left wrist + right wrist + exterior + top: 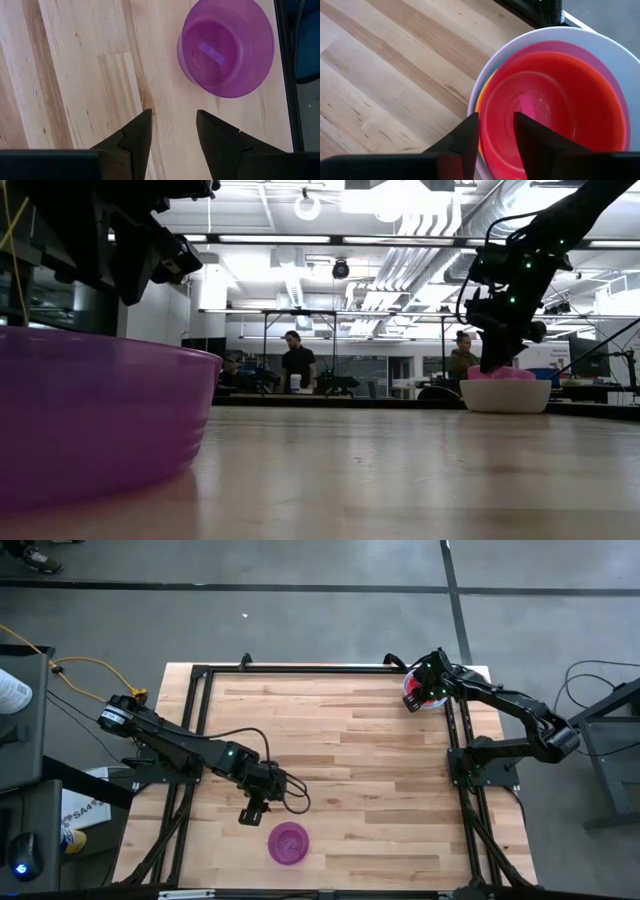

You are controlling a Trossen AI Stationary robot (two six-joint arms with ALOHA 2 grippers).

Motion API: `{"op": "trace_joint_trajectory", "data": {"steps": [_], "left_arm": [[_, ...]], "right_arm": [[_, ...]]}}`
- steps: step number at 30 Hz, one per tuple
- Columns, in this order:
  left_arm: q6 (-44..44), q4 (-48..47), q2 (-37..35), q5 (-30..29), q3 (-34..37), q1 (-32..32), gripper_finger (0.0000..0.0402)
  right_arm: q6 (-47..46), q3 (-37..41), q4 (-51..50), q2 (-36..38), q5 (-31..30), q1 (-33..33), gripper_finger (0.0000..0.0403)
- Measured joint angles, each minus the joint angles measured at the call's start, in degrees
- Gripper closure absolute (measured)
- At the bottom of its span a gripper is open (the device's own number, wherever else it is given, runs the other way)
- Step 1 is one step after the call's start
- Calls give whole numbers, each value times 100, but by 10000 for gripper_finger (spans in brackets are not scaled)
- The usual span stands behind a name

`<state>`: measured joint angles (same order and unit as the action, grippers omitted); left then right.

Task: Nest bowls inside each other
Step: Stack the red bowl on the yellow bowl, then stack the purple bowl on the red bowl

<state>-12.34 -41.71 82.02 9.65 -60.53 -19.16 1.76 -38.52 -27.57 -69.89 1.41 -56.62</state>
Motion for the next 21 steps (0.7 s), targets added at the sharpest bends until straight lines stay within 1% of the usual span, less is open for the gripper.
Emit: {"op": "trace_joint_trajectory", "data": {"steps": [4,6,8,17,21], "left_arm": [[-22,0,0,0,0,0,247],[-24,2,0,6,0,0,247],[-26,6,0,31,0,0,247],[-90,9,0,42,0,0,247],[-129,9,0,44,0,0,247]], "right_arm": [[-52,0,-2,2,-149,0,272],[-61,0,-35,2,-289,1,266],[-63,-2,-77,2,-304,11,262],[-63,-2,-92,2,-313,416,263],[-63,-2,-77,2,-551,559,258]]}}
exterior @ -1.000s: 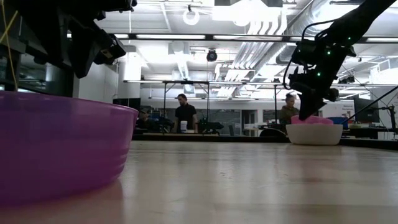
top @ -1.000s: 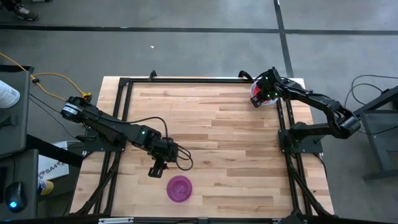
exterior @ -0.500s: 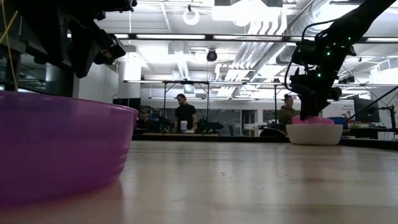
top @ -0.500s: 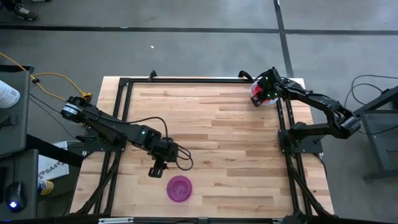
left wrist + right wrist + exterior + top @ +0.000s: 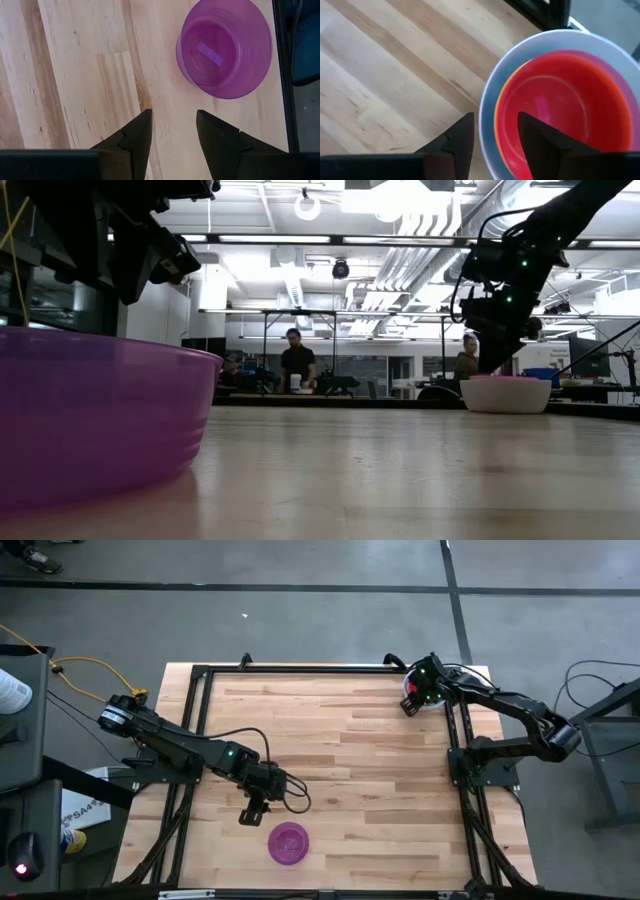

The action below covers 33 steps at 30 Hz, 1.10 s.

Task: Nest bowls inside each other
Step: Stack the purple bowl on the red bowl

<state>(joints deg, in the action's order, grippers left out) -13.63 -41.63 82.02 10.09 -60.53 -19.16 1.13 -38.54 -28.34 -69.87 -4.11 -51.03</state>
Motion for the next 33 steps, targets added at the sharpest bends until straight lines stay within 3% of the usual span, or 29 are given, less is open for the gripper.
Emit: {"op": "trace_joint_trajectory", "data": {"steps": [9,16,20,24,33], "left_arm": [[0,2,2,-2,-2,0,247],[24,3,2,-72,-2,0,247],[24,0,2,-206,-2,1,247],[24,0,2,-214,-2,0,247],[-34,453,2,-232,-2,2,247]], "right_arm": [[12,-325,6,16,-98,254,256],[-426,-629,-6,85,545,944,256],[-763,-629,-113,85,1056,1708,257],[-1133,-629,-84,85,1156,2713,257],[-1655,-629,386,83,452,4765,257]]}}
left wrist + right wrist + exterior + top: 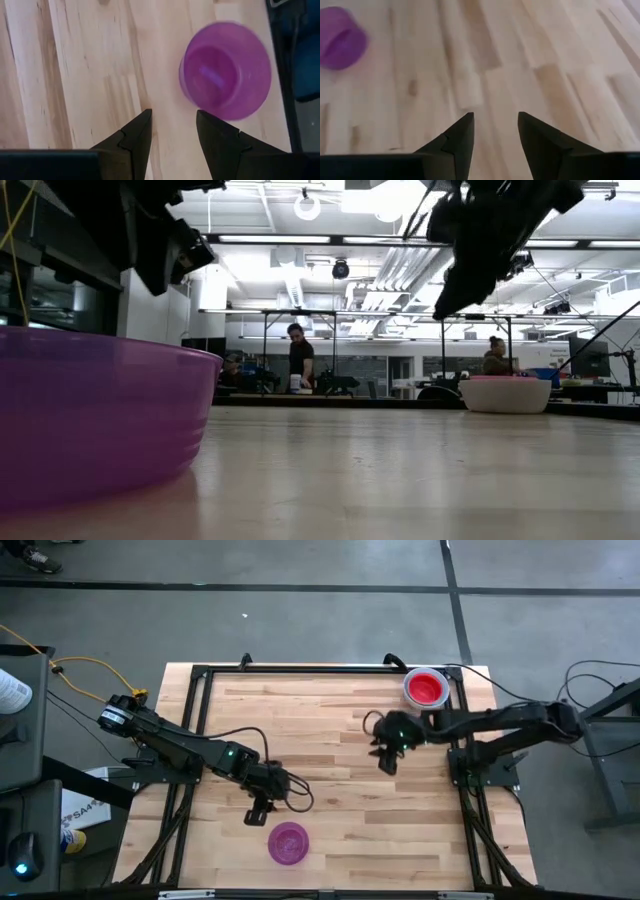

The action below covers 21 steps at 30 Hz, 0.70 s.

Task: Nest bowls inside each other
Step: Stack the purple bowl on the red bowl

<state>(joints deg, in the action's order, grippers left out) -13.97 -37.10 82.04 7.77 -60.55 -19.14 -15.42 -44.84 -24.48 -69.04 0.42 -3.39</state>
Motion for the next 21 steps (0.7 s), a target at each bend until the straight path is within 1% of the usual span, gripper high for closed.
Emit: {"op": "trace_joint_trajectory", "data": {"steps": [5,9,11,16,18,21], "left_arm": [[-584,94,4,-32,-2,-2,247],[-1150,20,152,-346,-7,-82,247],[-1508,35,264,-423,-7,-131,247],[-2759,118,641,-442,-5,-340,247],[-3194,212,783,-448,-9,-526,247],[-3599,475,929,-460,-131,-840,247]], "right_arm": [[-147,0,359,0,-443,725,257],[-337,0,499,0,-592,1073,257],[-408,0,521,0,-684,1207,257],[-451,0,525,-2,-869,1440,257],[-452,0,528,-2,-944,1510,257],[-444,0,532,-2,-1032,1561,257]]}}
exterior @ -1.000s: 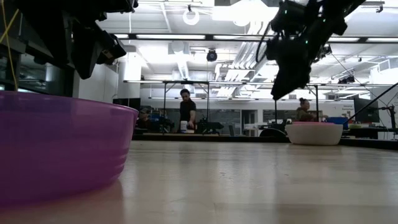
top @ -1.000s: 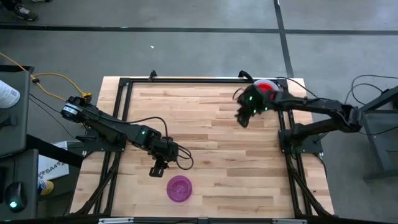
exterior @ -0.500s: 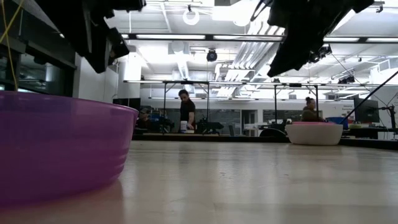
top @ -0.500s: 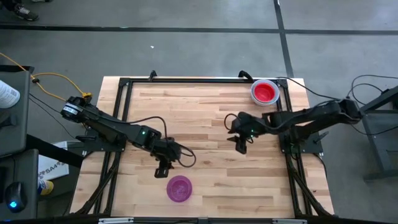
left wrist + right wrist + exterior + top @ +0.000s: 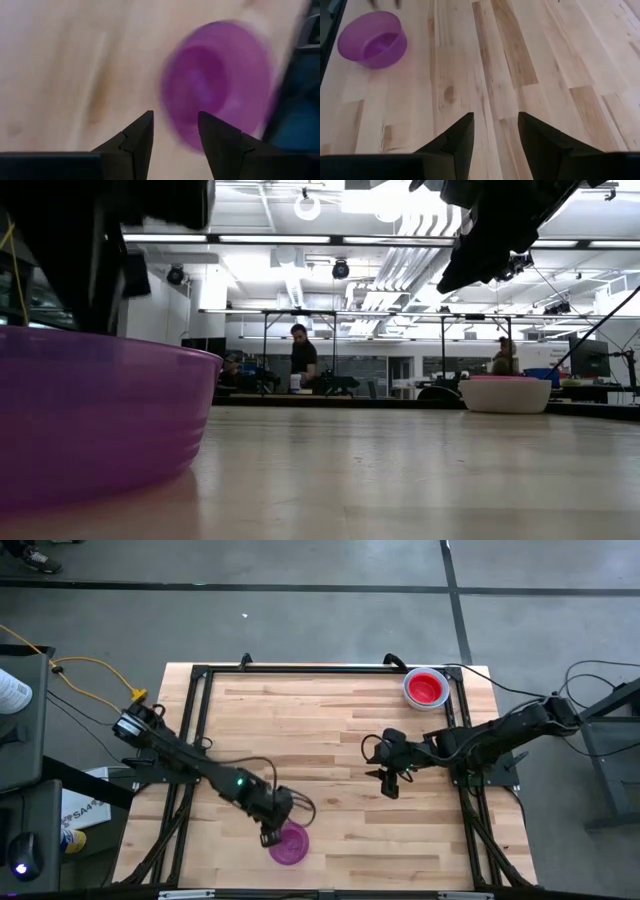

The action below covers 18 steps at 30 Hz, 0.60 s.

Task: Nest bowls inside each other
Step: Stack the purple bowl on the red bowl

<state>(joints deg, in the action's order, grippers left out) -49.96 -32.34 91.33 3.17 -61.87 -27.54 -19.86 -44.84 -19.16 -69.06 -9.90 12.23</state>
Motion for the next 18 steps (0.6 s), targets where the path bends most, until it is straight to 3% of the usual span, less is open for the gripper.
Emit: {"op": "trace_joint_trajectory", "data": {"steps": [9,14,18], "left_arm": [[-1556,-365,50,-1092,-500,-524,247],[-2688,-1039,50,-1169,-500,-638,247],[-3038,-1044,87,-1147,-498,-707,247]], "right_arm": [[57,0,55,-2,-53,18,257],[57,0,57,-2,54,18,257],[84,0,55,-2,113,20,257]]}}
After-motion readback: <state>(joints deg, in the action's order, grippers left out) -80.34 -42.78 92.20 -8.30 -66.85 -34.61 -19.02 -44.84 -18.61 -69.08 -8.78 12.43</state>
